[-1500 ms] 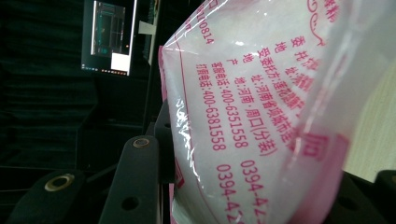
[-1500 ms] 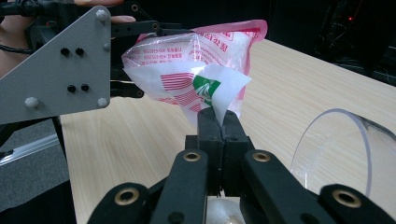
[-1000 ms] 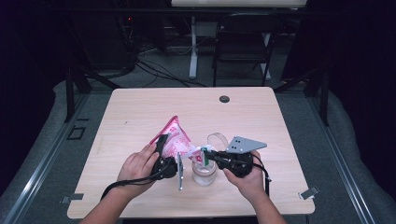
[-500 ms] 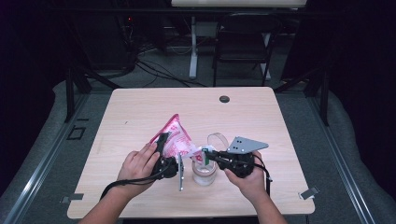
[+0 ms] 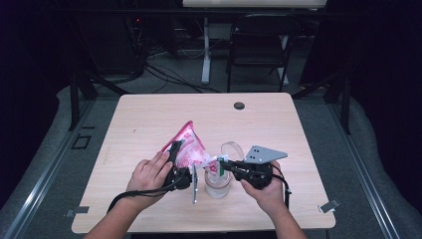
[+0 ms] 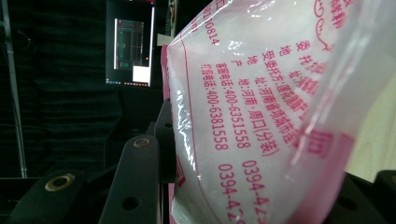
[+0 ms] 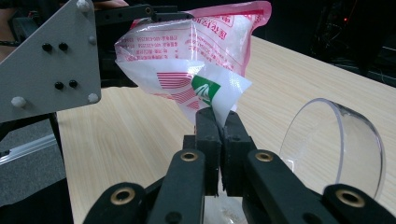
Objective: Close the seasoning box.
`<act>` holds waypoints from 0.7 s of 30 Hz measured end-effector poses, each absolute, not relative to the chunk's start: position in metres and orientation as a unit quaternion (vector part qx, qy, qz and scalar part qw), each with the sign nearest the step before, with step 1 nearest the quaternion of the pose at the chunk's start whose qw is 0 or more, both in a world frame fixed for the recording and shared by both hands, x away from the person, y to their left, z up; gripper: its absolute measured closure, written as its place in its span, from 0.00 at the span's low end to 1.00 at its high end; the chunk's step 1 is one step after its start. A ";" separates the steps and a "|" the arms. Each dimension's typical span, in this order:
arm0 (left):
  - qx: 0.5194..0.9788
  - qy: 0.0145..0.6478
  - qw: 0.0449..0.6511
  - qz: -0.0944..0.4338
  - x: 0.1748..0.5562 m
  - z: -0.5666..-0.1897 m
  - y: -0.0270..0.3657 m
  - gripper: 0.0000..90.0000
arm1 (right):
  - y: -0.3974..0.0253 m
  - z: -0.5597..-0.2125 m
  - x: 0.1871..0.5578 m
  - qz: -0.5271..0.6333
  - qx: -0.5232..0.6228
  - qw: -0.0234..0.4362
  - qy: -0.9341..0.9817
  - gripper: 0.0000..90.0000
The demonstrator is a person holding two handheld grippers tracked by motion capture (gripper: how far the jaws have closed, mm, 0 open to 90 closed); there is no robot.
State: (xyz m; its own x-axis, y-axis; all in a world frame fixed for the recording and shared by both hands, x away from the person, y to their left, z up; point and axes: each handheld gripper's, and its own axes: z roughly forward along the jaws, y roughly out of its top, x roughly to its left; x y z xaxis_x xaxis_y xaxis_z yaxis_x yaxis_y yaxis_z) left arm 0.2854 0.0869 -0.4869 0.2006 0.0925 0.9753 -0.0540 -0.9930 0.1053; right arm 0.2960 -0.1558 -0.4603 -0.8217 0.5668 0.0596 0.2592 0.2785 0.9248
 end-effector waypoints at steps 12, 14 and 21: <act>0.768 0.007 0.062 0.637 0.285 -0.486 0.086 0.70 | -0.157 -0.462 0.297 0.540 0.265 0.139 0.786 0.97; 0.767 0.007 0.063 0.638 0.285 -0.486 0.086 0.70 | -0.157 -0.462 0.297 0.540 0.265 0.139 0.786 0.97; 0.768 0.006 0.062 0.637 0.285 -0.486 0.086 0.70 | -0.157 -0.463 0.297 0.539 0.265 0.138 0.788 0.97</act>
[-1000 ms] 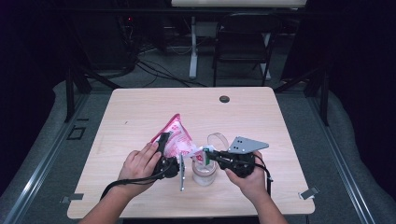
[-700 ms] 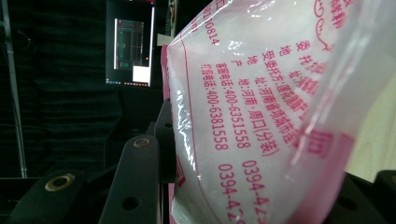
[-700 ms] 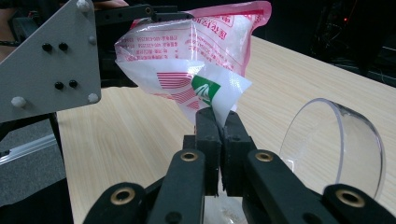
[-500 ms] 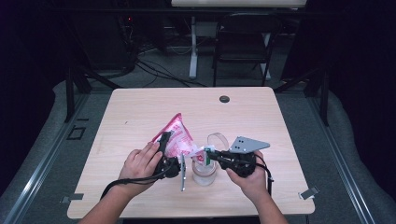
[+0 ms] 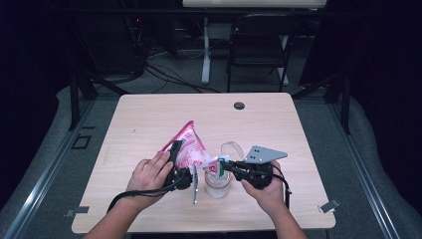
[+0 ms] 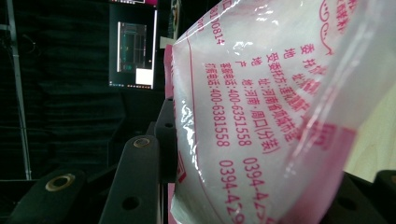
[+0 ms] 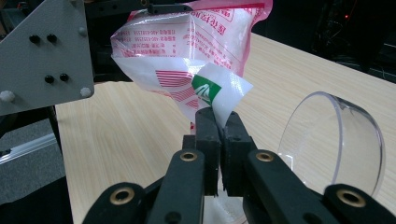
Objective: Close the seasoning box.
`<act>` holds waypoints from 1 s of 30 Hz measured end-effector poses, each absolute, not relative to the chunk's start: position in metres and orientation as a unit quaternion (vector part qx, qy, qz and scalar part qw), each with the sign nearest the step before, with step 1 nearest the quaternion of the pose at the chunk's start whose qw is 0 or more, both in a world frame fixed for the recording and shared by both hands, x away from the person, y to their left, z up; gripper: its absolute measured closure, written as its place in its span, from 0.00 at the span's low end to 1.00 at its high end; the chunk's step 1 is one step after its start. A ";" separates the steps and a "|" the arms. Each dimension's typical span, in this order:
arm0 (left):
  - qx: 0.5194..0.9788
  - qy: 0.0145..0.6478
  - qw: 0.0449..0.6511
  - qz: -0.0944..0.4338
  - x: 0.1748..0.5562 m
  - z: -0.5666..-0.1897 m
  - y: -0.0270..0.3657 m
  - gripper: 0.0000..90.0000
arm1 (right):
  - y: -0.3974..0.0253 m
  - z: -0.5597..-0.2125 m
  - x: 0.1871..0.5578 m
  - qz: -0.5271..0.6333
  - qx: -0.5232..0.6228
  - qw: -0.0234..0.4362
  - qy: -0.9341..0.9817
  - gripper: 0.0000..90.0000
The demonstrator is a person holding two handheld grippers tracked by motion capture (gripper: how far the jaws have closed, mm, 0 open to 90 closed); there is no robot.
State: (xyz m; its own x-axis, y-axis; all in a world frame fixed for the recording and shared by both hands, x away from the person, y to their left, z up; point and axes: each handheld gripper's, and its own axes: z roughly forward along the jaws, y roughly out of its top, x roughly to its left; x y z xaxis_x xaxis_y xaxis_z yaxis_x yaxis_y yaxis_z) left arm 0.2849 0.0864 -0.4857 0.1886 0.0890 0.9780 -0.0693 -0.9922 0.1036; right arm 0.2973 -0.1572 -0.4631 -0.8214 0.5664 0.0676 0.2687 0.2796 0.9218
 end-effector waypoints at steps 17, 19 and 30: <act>0.768 0.006 0.060 0.637 0.284 -0.485 0.085 0.70 | -0.158 -0.463 0.298 0.537 0.266 0.142 0.788 0.97; 0.767 0.003 0.060 0.639 0.284 -0.485 0.085 0.70 | -0.158 -0.463 0.298 0.537 0.266 0.141 0.788 0.97; 0.765 0.000 0.057 0.641 0.284 -0.483 0.085 0.70 | -0.158 -0.463 0.298 0.537 0.267 0.142 0.788 0.97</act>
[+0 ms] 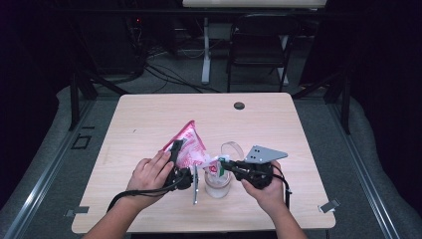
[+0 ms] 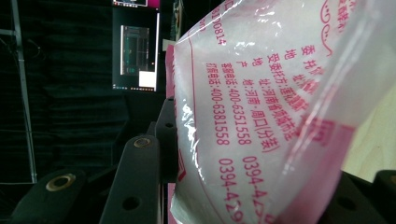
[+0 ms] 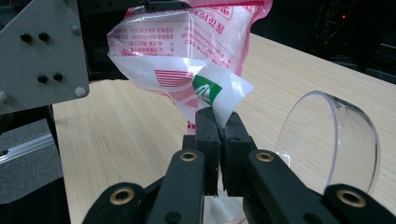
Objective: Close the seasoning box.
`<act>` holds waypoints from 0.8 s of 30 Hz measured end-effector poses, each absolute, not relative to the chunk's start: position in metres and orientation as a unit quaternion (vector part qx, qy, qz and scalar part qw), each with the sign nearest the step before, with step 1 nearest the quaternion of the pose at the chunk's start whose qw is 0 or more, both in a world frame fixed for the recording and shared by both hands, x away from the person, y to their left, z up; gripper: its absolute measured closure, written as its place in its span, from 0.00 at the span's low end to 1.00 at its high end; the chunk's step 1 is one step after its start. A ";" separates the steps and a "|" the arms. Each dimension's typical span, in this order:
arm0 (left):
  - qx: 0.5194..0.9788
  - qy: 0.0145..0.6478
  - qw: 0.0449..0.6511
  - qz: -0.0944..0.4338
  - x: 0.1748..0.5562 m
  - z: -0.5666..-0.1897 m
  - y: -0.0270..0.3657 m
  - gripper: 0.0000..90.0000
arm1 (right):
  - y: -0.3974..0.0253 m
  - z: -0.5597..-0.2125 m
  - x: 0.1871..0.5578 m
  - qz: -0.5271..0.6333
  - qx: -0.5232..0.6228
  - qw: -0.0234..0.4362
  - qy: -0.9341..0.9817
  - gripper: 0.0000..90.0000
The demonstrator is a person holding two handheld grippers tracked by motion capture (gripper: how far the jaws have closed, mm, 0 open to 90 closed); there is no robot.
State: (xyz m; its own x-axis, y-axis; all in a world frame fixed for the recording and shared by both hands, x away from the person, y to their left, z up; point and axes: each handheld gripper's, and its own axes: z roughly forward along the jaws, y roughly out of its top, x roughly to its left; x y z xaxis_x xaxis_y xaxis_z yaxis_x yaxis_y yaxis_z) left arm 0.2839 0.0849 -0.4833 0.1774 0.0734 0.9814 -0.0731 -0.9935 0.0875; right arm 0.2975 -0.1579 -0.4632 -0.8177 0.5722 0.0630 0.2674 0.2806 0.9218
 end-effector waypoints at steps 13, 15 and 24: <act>0.762 -0.003 0.060 0.644 0.283 -0.483 0.083 0.70 | -0.159 -0.463 0.298 0.535 0.268 0.145 0.788 0.99; 0.763 -0.001 0.061 0.644 0.283 -0.483 0.084 0.70 | -0.160 -0.463 0.298 0.533 0.268 0.147 0.789 0.99; 0.762 -0.005 0.060 0.645 0.282 -0.482 0.084 0.70 | -0.159 -0.464 0.299 0.524 0.268 0.153 0.793 1.00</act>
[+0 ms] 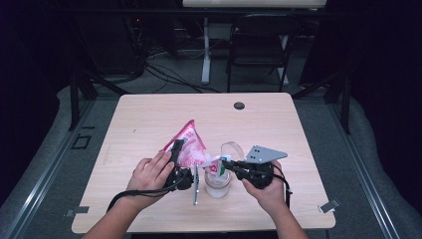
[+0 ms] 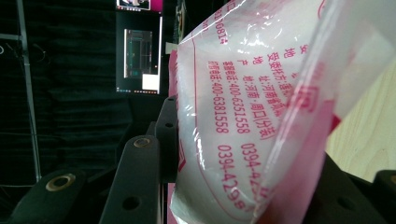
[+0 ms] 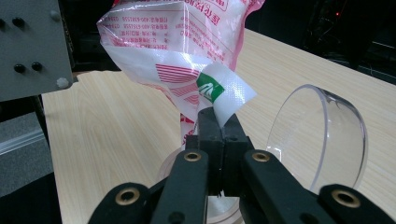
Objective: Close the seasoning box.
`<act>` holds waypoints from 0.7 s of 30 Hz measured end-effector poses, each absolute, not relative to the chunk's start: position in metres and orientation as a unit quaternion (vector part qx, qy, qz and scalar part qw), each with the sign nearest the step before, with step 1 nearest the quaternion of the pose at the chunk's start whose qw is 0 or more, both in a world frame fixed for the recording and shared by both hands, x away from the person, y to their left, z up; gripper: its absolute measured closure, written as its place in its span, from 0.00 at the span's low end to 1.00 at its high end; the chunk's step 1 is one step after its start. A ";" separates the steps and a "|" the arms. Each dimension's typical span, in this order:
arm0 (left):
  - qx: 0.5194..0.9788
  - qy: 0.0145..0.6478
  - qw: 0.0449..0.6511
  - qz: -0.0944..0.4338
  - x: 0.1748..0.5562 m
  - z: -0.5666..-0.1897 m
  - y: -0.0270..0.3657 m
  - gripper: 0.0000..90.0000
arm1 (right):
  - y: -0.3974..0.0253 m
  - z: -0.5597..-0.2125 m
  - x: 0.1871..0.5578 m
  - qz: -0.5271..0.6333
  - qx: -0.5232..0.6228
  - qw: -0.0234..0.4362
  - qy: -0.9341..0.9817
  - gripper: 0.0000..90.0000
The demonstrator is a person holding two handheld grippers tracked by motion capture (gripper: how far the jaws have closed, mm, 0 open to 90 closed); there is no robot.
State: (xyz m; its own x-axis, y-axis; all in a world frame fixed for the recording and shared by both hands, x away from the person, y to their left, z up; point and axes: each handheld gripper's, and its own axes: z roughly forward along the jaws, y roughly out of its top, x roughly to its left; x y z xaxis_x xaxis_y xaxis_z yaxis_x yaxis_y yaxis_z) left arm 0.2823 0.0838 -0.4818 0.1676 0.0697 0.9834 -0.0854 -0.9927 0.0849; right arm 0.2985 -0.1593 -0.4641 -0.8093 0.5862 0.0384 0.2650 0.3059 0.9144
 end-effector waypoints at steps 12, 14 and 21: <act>0.759 -0.010 0.060 0.648 0.281 -0.480 0.084 0.70 | -0.160 -0.464 0.299 0.527 0.269 0.153 0.792 1.00; 0.759 -0.010 0.061 0.648 0.281 -0.479 0.084 0.70 | -0.161 -0.464 0.299 0.527 0.270 0.154 0.791 1.00; 0.759 -0.009 0.062 0.649 0.281 -0.478 0.084 0.70 | -0.161 -0.464 0.299 0.527 0.271 0.153 0.791 1.00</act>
